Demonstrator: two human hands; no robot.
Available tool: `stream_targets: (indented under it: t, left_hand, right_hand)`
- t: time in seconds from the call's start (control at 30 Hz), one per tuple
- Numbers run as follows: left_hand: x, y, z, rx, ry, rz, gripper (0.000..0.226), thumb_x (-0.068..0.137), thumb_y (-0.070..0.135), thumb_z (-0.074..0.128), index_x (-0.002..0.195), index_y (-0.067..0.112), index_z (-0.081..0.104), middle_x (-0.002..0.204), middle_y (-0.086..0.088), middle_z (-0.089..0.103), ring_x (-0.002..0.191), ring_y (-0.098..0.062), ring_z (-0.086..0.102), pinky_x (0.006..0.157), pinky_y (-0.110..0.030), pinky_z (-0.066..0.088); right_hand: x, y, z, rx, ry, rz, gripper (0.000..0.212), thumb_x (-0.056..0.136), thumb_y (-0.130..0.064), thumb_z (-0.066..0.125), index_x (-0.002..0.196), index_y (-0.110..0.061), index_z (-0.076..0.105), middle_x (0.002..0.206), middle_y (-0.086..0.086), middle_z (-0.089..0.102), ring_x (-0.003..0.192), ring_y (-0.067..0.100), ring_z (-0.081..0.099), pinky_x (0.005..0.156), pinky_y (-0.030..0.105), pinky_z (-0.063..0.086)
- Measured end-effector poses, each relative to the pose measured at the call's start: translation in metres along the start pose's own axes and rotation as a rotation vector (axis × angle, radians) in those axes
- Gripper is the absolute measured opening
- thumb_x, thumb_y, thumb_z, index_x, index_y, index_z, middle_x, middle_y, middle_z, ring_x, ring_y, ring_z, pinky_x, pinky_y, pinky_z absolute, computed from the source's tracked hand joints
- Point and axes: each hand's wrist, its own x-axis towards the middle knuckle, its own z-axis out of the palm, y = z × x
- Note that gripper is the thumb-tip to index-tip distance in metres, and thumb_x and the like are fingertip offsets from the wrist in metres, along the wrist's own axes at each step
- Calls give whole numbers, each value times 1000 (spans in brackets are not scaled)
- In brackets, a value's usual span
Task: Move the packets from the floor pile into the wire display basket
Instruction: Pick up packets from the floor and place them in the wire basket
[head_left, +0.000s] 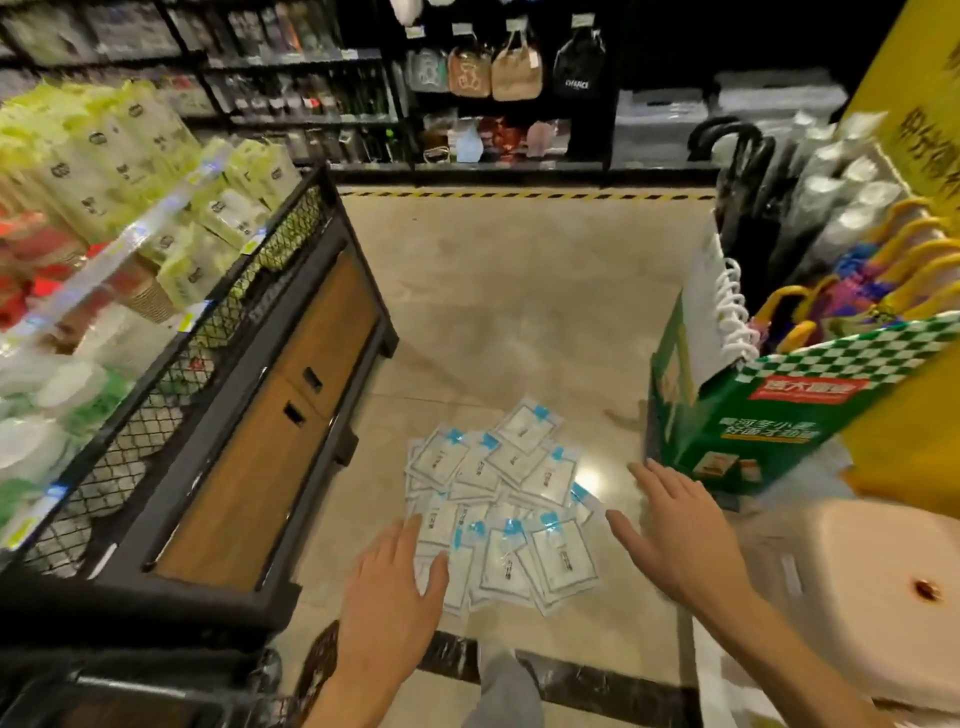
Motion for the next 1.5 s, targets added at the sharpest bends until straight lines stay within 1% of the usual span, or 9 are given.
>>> stream_targets:
  t: [0.23,0.33,0.5,0.63,0.73,0.83,0.97,1.2,1.5]
  left_hand:
    - [88,1,51,33,-131,96,79,96,69,11,163,27,18,169,3,22,154,-17,24,126,-35,19]
    - [119,-1,83,57,-186,135,70,104,61,21,163,26,10,171,4,14,156,-15,15,127,-34,12]
    - [168,-12,169,154,-203,127,75,98,60,19,160,18,30,167,-2,28,152,-19,26,126,-42,18]
    - [208,-31,269,189,-208,129,72,100,55,26,157,12,35,163,-7,36,151,-22,32,124,-47,21]
    - [233,-46,355,235,-206,93,73,102,57,21,159,12,27,166,-6,27,153,-21,27,125,-46,14]
    - [255,-66,448,252,-235,36,74,101,57,20,160,14,24,168,-7,23,156,-22,21,127,-49,12]
    - [272,-95,572,269,-223,6,73,101,52,26,155,4,36,161,-18,37,149,-32,36,122,-56,25]
    - [294,-136,764,308,-174,-10,76,102,55,16,159,5,25,167,-14,23,155,-27,22,125,-52,15]
    - [309,-169,887,266,54,56,101,99,71,37,157,-10,17,166,-29,13,155,-42,12,123,-65,10]
  right_hand:
    - [45,8,44,0,14,113,81,91,-72,35,154,-22,46,158,3,47,146,24,42,121,42,33]
    - [70,19,71,-37,-17,117,82,92,-73,33,155,-22,44,160,3,44,148,24,39,122,43,30]
    - [122,57,146,-95,-54,98,79,95,-69,41,154,-16,45,160,9,43,149,28,38,121,50,34]
    - [168,104,239,-116,-88,79,77,94,-63,50,152,-13,47,158,12,45,146,32,39,120,52,35]
    - [197,145,323,-137,-101,30,75,94,-61,52,150,-11,48,156,14,47,146,32,39,121,48,29]
    - [221,188,411,-162,-148,3,77,96,-62,48,152,-11,45,157,14,46,147,32,37,124,46,22]
    - [239,239,534,-198,-212,-59,78,98,-64,42,155,-10,41,160,15,42,148,35,36,126,51,22]
    - [270,299,719,-212,-248,-113,80,100,-64,37,159,-9,32,166,17,30,153,35,26,126,53,21]
    - [283,333,854,-103,-154,-39,98,98,-70,29,162,2,11,171,20,6,159,31,5,129,50,2]
